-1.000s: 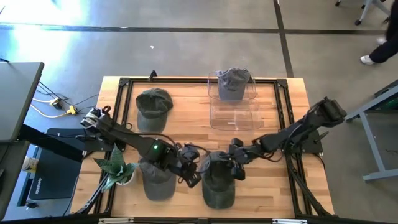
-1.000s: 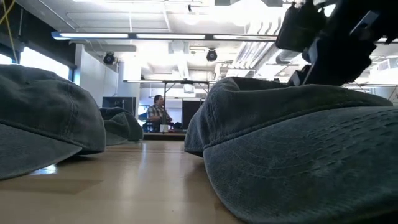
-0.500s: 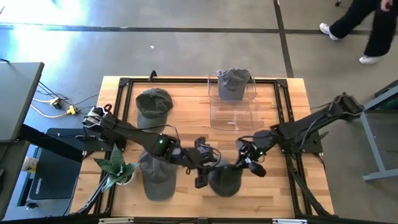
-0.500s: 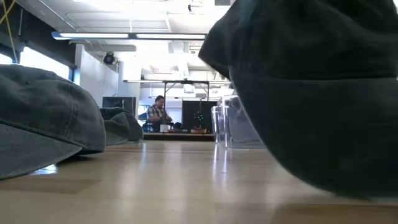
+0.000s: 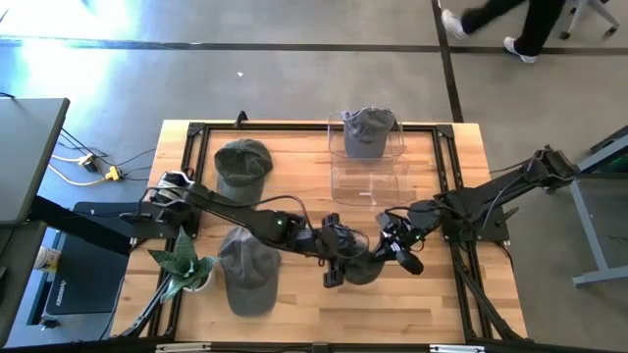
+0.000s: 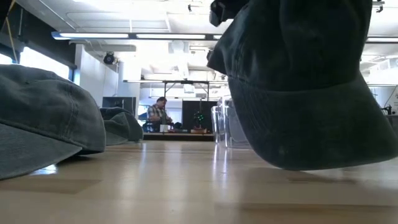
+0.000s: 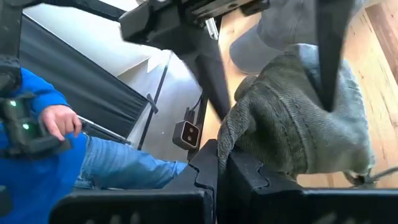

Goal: Pick & Place hat
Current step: Put the bottom black cap into the bottom transparent bin

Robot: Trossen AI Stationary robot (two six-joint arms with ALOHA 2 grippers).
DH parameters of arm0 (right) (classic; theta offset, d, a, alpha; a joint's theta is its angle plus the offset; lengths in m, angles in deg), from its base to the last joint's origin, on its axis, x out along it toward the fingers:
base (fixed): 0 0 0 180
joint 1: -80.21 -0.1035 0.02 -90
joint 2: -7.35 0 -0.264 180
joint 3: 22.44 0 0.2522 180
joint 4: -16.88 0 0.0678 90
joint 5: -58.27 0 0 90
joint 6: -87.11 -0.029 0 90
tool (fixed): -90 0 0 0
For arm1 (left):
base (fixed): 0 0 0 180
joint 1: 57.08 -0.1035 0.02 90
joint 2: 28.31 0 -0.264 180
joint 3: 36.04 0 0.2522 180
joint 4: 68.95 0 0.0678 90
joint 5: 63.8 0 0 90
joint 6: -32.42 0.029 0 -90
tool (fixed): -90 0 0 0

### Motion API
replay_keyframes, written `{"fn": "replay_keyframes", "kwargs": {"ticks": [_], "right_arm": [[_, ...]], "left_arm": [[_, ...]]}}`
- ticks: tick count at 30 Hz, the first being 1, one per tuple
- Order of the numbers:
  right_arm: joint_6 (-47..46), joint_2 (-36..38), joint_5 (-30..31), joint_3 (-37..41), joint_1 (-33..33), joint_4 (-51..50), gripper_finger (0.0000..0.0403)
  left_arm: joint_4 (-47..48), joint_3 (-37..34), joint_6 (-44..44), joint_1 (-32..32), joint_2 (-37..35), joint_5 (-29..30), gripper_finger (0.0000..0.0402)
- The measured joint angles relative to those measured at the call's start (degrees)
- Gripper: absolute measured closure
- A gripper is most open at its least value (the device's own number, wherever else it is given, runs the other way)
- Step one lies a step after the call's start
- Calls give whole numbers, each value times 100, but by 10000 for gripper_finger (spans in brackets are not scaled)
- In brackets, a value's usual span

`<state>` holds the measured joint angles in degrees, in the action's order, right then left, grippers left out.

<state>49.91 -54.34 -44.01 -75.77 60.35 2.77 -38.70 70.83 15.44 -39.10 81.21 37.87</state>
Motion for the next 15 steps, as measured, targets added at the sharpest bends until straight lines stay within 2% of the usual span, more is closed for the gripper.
{"fn": "replay_keyframes", "kwargs": {"ticks": [4, 7, 10, 15], "right_arm": [[-12, 55, -21, 0, 0, -71, 397], [-33, 168, -28, 0, -3, -202, 398], [-144, 310, -83, 0, -6, -325, 392], [-290, 431, -733, 0, -7, -326, 397]], "left_arm": [[33, 10, -16, 39, 46, -693, 131], [1, 12, 24, 54, 48, -1336, 166], [12, 12, 263, 54, 48, -1855, 218], [-45, 30, 777, 44, -20, -2673, 330]]}}
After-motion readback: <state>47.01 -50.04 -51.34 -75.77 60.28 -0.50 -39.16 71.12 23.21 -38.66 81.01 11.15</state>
